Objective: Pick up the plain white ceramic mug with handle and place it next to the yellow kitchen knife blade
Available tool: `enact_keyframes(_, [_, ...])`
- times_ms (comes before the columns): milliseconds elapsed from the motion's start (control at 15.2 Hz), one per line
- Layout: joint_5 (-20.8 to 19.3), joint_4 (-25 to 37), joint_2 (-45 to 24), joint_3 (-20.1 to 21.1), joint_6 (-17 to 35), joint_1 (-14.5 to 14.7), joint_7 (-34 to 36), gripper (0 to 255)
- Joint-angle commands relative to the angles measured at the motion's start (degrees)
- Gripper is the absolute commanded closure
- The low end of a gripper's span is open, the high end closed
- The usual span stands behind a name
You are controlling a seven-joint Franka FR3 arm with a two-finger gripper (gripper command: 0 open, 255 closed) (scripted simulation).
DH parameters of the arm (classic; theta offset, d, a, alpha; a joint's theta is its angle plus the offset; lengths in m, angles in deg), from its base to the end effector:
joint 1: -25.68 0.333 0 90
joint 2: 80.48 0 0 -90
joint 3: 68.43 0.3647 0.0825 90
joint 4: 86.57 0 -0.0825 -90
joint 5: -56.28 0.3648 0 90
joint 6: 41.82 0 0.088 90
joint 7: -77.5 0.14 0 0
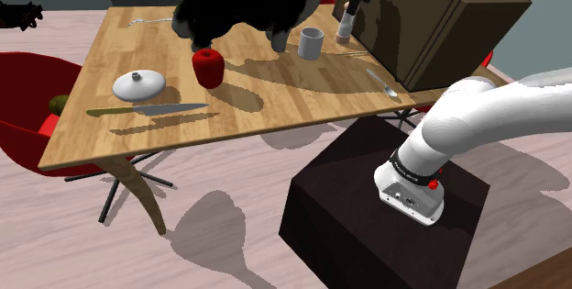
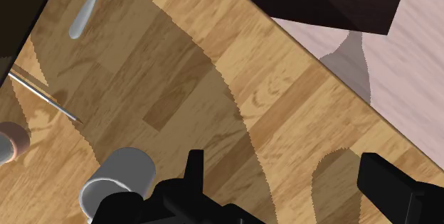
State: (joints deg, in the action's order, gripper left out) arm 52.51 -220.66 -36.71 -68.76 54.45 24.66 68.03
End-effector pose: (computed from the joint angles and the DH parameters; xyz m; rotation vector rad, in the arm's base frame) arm 0.2743 -0.0156 0.6040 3.0585 0.2251 0.1498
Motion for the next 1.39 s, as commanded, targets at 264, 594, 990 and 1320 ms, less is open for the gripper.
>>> enact_keyframes(264, [-0.8, -0.69, -6.11, -2.35, 6.88, -0.64, -1.83, 0])
enact_keyframes(594, [-1.13, 0.24, -14.99, -5.18, 14.91, -1.23, -4.24, 0])
enact_keyframes(990, [-0.1, 3.93, -26.97, -8.32, 23.2, -1.62, -7.61, 0])
enact_keyframes(1320, [2.29, 9.09, -37.66, -10.47, 28.54, -1.94, -11.04, 0])
